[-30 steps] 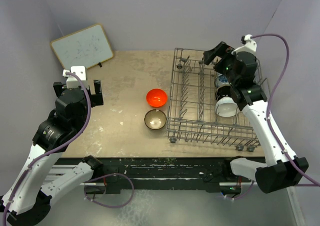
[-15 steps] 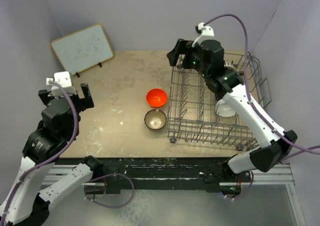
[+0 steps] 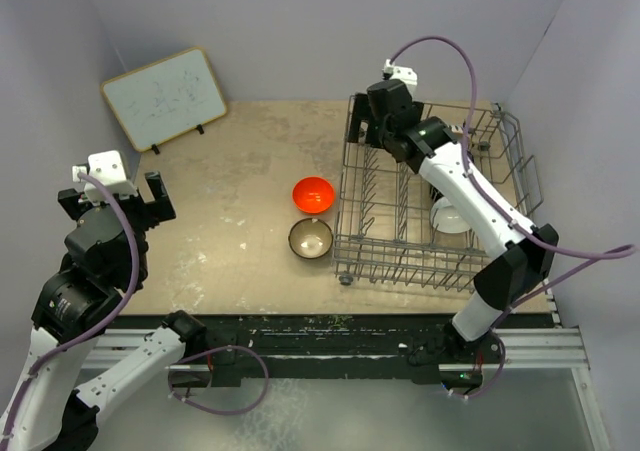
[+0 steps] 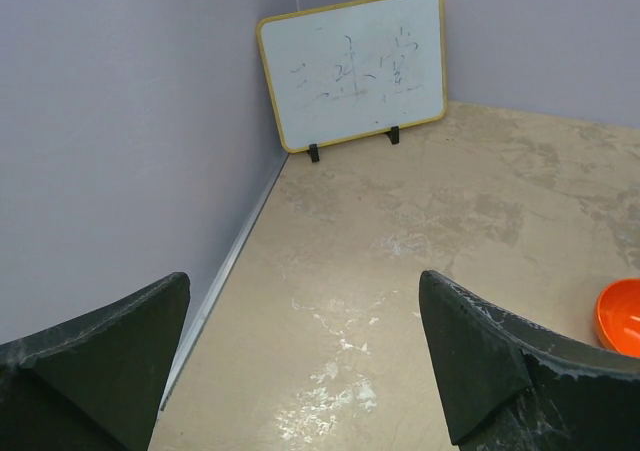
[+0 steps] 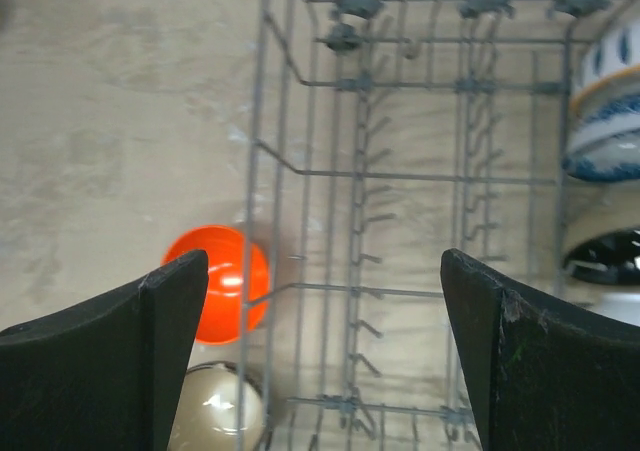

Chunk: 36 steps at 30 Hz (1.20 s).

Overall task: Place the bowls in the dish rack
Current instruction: Pick up the bowl from the center of the board.

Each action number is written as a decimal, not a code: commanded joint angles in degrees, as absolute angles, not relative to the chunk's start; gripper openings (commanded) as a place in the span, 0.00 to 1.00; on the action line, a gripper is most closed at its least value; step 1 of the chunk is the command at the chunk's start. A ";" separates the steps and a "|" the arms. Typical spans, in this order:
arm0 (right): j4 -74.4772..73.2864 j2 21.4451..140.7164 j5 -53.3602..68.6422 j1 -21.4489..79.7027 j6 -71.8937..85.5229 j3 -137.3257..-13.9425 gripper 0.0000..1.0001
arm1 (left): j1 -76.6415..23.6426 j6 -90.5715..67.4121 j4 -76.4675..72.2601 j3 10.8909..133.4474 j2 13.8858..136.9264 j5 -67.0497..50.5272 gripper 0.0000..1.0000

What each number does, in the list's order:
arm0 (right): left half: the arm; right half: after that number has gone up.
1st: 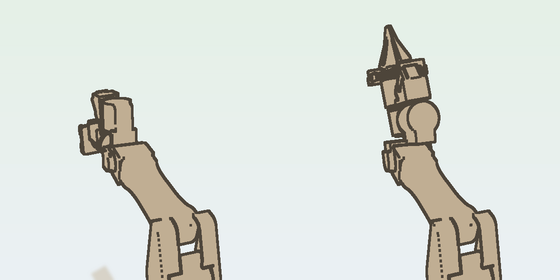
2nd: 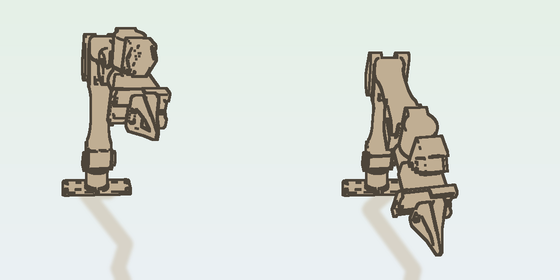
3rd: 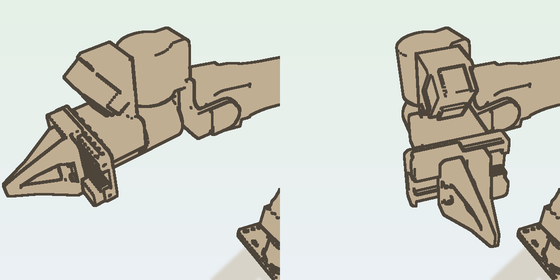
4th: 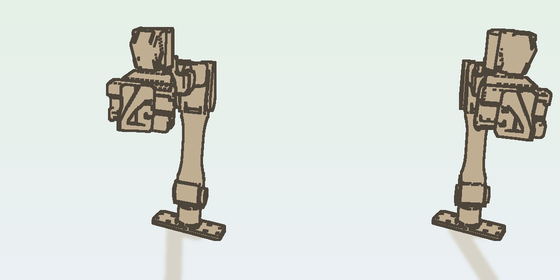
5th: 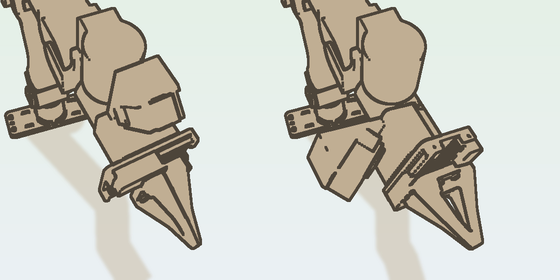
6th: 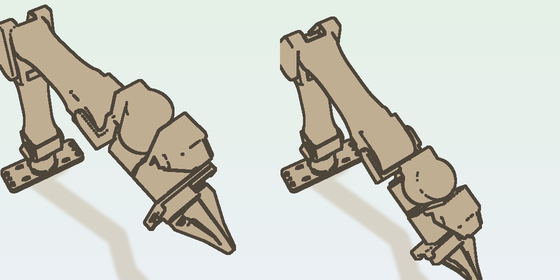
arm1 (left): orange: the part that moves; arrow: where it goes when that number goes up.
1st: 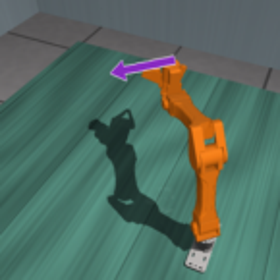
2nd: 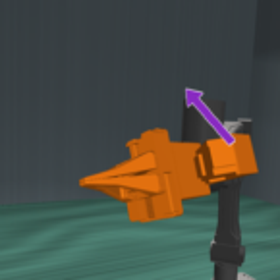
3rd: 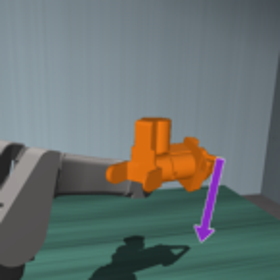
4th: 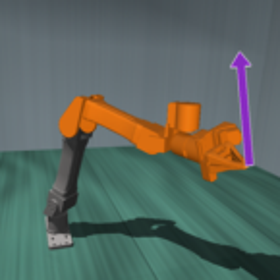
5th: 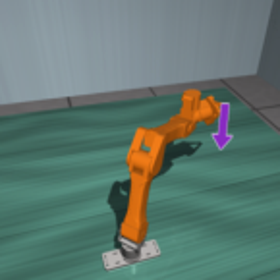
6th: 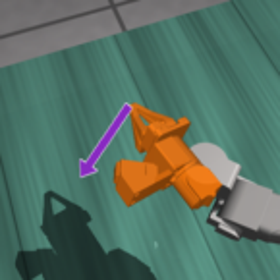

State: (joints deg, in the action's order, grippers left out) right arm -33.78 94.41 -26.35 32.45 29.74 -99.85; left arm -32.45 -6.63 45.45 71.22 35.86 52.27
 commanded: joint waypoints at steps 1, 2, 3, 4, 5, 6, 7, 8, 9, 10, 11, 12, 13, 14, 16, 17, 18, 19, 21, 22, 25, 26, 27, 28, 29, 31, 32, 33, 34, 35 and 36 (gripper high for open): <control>-38.25 92.55 -25.88 25.52 30.52 -98.98 1.00 | -32.71 -5.84 44.25 71.60 35.99 52.21 0.99; -37.69 92.28 -22.23 23.54 29.75 -97.65 0.99 | -32.76 -5.77 44.15 71.45 36.08 52.13 0.99; -36.89 92.21 -19.63 22.42 28.87 -96.65 0.98 | -32.77 -5.67 44.00 71.38 36.21 52.05 0.99; -36.27 92.01 -18.02 22.18 28.16 -96.32 0.96 | -32.74 -5.63 43.79 71.41 36.40 51.99 0.99; -33.97 91.50 -17.85 22.24 25.57 -96.05 0.95 | -32.71 -5.60 43.73 71.44 36.64 51.95 0.99; -32.01 90.92 -15.52 22.64 24.53 -95.44 0.94 | -32.71 -5.59 43.62 71.45 36.85 51.88 0.99; -30.07 90.32 -14.46 23.14 24.00 -94.84 0.94 | -32.73 -5.61 43.32 71.39 37.05 51.74 0.99; -28.95 89.85 -14.19 23.58 23.73 -94.54 0.94 | -32.73 -5.75 43.23 71.45 37.21 51.50 0.99; -28.66 89.75 -14.03 23.78 23.54 -94.64 0.94 | -32.78 -5.98 43.16 71.45 37.30 51.24 0.99; -28.85 89.92 -13.94 23.87 23.55 -95.03 0.94 | -32.78 -6.20 43.11 71.44 37.39 51.10 0.99; -29.33 90.22 -13.78 23.97 23.51 -95.59 0.94 | -32.75 -6.38 43.26 71.52 37.42 50.95 0.99; -29.57 90.39 -13.41 24.30 23.59 -95.95 0.93 | -32.76 -6.47 43.46 71.66 37.43 50.90 0.99; -29.38 90.43 -12.98 24.89 23.56 -96.31 0.93 | -32.75 -6.57 43.64 71.85 37.51 50.89 0.99; -28.77 90.41 -12.66 25.79 23.35 -96.46 0.93 | -32.73 -6.59 43.87 72.07 37.52 50.93 0.99; -27.47 90.58 -12.54 28.45 22.93 -96.96 0.92 | -32.76 -6.75 44.15 72.52 37.53 50.98 0.99; -27.21 91.09 -12.37 29.87 22.56 -97.44 0.92 | -32.78 -6.95 44.32 72.75 37.52 50.98 0.99; -27.52 91.97 -12.24 31.29 22.48 -98.38 0.92 | -32.78 -7.33 44.63 73.01 37.53 50.93 0.99; -28.53 93.06 -12.38 32.49 22.40 -99.50 0.90 | -32.78 -7.80 45.07 73.22 37.58 50.89 0.99; -31.04 95.26 -12.95 34.84 22.38 -102.10 0.84 | -32.78 -8.75 46.02 73.60 37.51 50.93 0.99; -31.50 95.82 -13.53 36.24 22.00 -102.84 0.83 | -32.76 -9.05 46.36 73.59 37.43 51.04 0.99; -30.34 96.85 -13.08 40.43 20.24 -104.31 0.83 | -32.76 -9.40 46.97 73.65 37.05 51.36 0.99; -30.65 97.83 -12.52 41.45 20.16 -105.41 0.83 | -32.70 -9.45 47.05 73.72 36.96 51.60 0.99; -31.30 98.92 -11.84 42.30 20.13 -106.75 0.83 | -32.75 -9.53 47.18 73.86 36.81 51.97 0.99; -32.13 100.29 -11.46 43.23 20.13 -108.85 0.83 | -32.76 -10.13 47.65 74.11 36.59 52.52 0.99; -32.80 101.61 -11.54 44.30 20.13 -110.23 0.83 | -32.78 -10.39 47.87 74.37 36.30 53.23 0.99; -34.75 104.74 -12.42 46.45 19.95 -113.52 0.82 | -32.74 -10.38 47.90 74.82 34.75 54.77 0.99; -35.96 106.47 -13.30 47.74 19.95 -115.45 0.81 | -32.73 -10.30 47.88 75.09 33.96 55.59 0.99; -37.27 108.43 -14.25 49.11 19.84 -117.65 0.81 | -32.71 -10.21 47.88 75.48 33.15 56.42 0.99; -38.99 110.55 -15.55 50.30 19.78 -120.16 0.81 | -32.77 -10.12 48.01 75.90 32.42 57.30 0.99; -40.83 112.71 -16.58 51.44 19.89 -122.68 0.81 | -32.78 -9.96 47.97 76.34 31.57 58.12 0.99; -42.74 115.00 -17.42 52.33 20.00 -125.41 0.81 | -32.76 -9.67 47.94 76.64 30.74 58.96 0.99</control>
State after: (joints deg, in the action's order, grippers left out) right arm -35.48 109.30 -13.28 48.73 21.17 -116.49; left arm -32.45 -9.45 48.99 73.08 33.98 54.02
